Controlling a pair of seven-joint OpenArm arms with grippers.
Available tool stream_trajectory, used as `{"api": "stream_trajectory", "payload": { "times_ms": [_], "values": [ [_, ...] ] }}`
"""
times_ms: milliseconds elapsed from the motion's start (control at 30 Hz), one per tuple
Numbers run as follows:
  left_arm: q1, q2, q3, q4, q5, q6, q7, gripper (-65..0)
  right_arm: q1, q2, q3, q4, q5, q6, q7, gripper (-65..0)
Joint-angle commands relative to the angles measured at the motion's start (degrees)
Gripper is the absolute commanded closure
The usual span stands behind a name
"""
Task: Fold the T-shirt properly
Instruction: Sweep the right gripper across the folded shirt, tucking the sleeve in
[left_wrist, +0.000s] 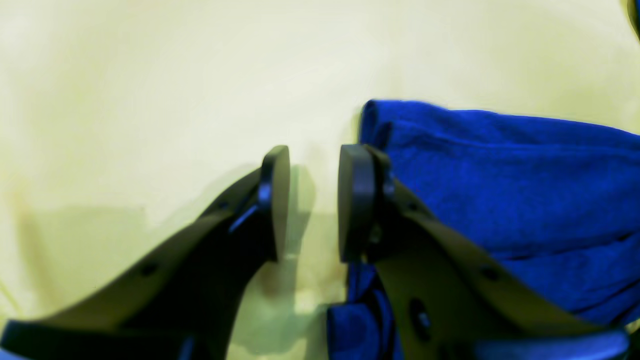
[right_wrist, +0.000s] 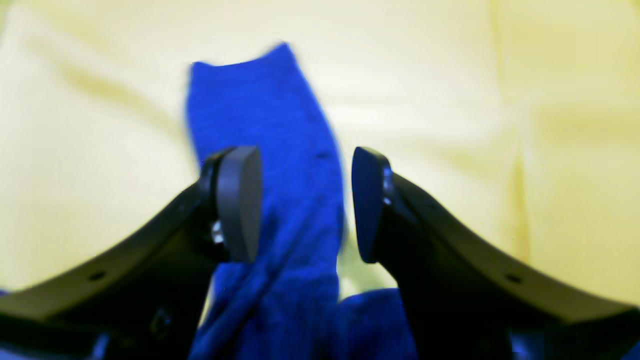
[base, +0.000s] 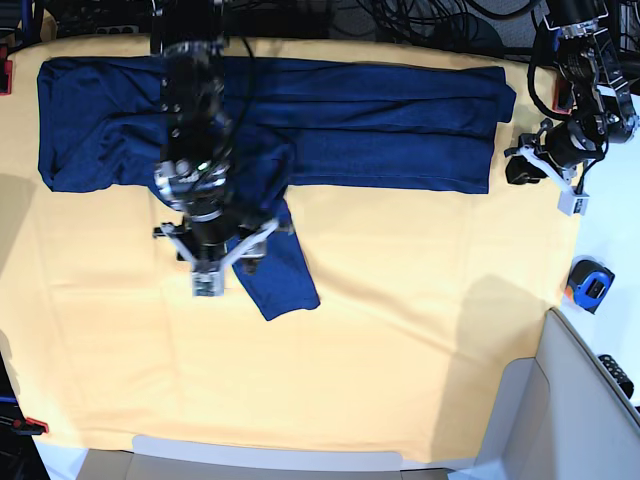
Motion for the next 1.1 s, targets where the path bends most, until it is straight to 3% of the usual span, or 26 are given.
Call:
{"api": "stream_trajectory", "payload": {
  "times_ms": [0,167,467,633,700,833,1067],
  "values": [
    [-0.5,-1.1,-0.3,0.3,-0.6,-0.1,-0.8,-17.0,2.2,0.0,1.9,-1.1,3.3,0.7,1.0,-28.8],
    [-0.5,-1.1,-0.3,-0.8,-0.6,-0.1,-0.8,-17.0,7.3,1.2,5.9,-11.9,12.2,1.2,1.2,-28.8],
    [-0.5,-1.1,-0.3,-0.9,-0.6,-0.1,-0.8,-17.0,11.9,1.3,7.9,-24.7,12.6,1.2,7.0,-28.8],
    [-0.5,-1.1,-0.2,-0.9,-0.6,-0.1,-0.8,-17.0,14.6,0.9,7.7,-31.7,12.8,1.8,7.3,-27.8],
    [-0.6,-1.1,-0.2,-0.9,-0.6,-0.1,-0.8,-17.0,15.2,0.8,7.7,-32.8,12.8,4.2,8.3,-21.7],
    [-0.6,-1.1,-0.2,-0.9,-0.6,-0.1,-0.8,-17.0,16.0,0.8,7.4,-33.8,12.7,8.9,8.2,-0.5],
    [-0.7,-1.1,-0.2,-0.9,-0.6,-0.1,-0.8,-17.0,15.3,0.8,-0.9,-29.1,12.9,9.8,5.4,0.0]
  ]
}}
